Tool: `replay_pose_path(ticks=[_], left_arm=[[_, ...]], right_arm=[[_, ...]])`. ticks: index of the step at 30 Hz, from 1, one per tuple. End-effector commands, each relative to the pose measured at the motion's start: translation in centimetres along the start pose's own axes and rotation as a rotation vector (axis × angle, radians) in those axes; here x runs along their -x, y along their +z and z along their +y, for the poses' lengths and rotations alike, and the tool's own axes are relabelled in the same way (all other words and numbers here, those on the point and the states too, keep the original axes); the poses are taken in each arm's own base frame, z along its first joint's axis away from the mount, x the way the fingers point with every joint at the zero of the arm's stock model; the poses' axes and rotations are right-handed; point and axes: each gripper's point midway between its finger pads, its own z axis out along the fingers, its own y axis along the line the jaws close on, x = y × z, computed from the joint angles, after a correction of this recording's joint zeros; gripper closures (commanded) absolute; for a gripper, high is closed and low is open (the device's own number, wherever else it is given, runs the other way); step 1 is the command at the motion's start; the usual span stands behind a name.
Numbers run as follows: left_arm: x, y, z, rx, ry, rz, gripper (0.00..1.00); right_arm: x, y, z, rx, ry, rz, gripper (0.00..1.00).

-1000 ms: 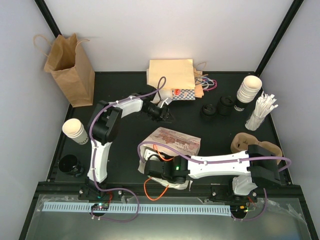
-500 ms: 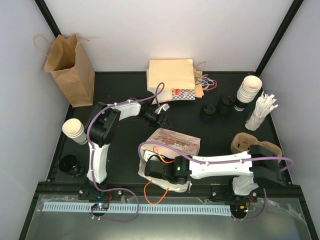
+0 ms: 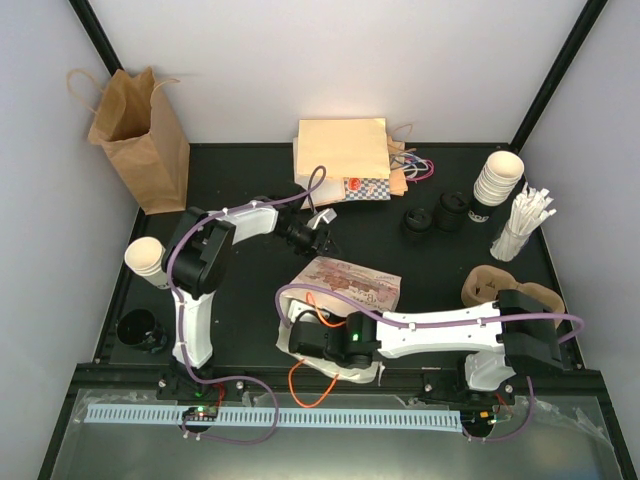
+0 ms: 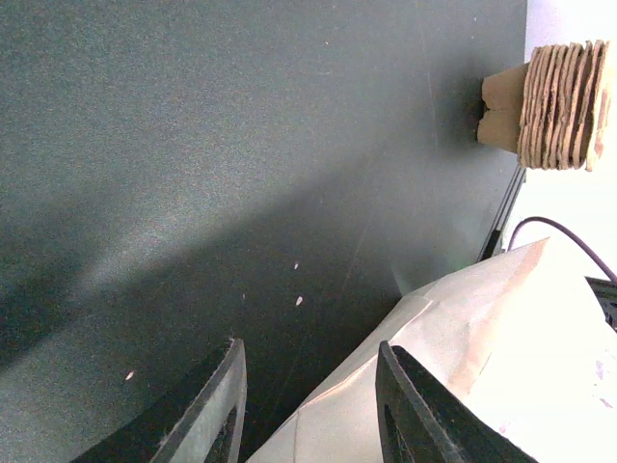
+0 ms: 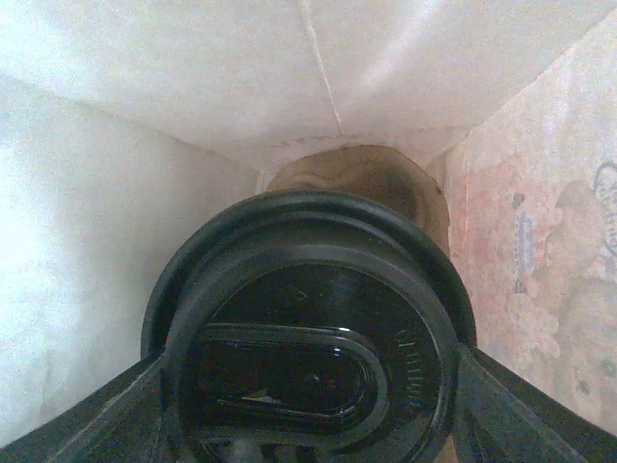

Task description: Pack the takeout coffee

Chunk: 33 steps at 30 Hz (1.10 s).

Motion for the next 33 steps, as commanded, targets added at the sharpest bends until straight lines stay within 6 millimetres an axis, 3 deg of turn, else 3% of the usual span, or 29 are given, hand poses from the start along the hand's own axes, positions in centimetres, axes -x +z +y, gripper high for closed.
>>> replay_pose_path(ticks=[1, 21, 33], left_arm=[[0.0, -0.8, -1.2, -0.004, 0.017, -0.014, 0.61], [-0.5, -0.3, -0.6, -0.01, -0.054, -0.006, 0.62], [-0.4, 0.1, -0.5, -0.026, -0.069, 0.012, 0.62]], right_arm=[[0.6, -0.4, -0.9, -0.045, 0.019, -0.007, 0.67], [1.0, 1.4, -1.6, -0.198, -0.074, 0.029, 0.67], [2.1, -0.6, -4.1, -0.248, -0.047, -0.021, 0.67]])
